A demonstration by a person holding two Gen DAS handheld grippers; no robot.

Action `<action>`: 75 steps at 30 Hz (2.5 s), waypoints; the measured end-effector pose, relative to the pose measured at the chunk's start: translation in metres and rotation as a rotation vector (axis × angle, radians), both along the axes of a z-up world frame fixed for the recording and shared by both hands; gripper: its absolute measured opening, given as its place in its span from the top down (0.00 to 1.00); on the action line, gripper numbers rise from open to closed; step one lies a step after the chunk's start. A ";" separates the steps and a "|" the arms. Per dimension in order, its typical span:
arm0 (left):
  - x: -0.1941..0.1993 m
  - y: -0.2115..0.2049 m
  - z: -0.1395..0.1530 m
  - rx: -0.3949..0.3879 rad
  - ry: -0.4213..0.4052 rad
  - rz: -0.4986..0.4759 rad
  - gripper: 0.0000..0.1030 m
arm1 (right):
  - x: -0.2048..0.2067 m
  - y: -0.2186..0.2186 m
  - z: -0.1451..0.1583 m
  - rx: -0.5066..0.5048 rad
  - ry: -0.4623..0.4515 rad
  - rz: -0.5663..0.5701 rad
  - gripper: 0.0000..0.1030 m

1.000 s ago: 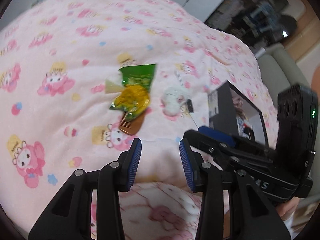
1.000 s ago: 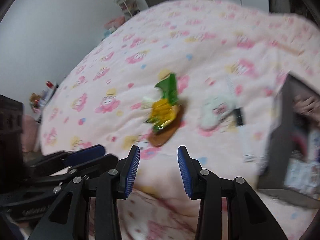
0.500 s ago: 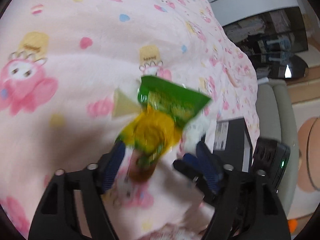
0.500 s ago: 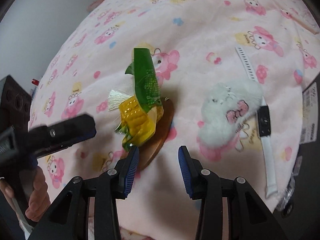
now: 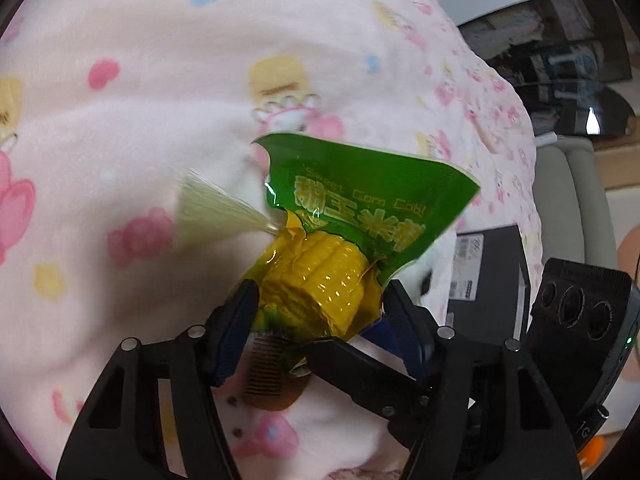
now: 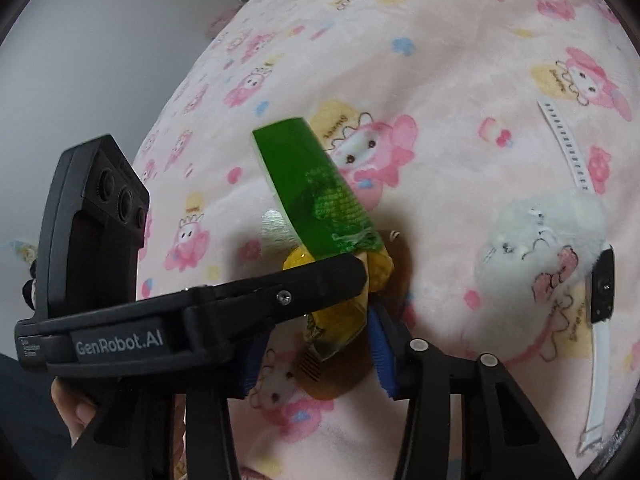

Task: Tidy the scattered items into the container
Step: 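Grasp the green-and-yellow corn snack bag with the left tool, then lift the corn snack bag with the left tool toward the black box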

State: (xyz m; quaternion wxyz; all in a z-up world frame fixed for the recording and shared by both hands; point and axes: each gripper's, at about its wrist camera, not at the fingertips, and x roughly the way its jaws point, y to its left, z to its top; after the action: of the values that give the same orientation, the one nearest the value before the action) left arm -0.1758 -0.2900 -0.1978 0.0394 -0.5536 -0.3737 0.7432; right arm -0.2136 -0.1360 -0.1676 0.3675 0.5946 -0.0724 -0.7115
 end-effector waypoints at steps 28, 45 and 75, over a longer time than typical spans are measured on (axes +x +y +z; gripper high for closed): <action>0.109 0.280 0.062 -0.077 0.034 -0.404 0.57 | 0.182 0.285 0.047 0.062 0.125 -0.304 0.59; 0.079 0.252 0.030 -0.002 0.127 -0.363 0.54 | 0.172 0.324 0.032 0.028 0.075 -0.494 0.59; 0.105 0.255 0.013 -0.032 -0.015 -0.434 0.53 | 0.176 0.322 0.018 0.095 0.061 -0.443 0.59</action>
State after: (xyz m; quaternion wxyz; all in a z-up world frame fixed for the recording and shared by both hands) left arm -0.0703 -0.0350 -0.1853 0.1869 -0.6274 -0.2340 0.7188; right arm -0.0381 0.1862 -0.1492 0.1758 0.5591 -0.1562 -0.7951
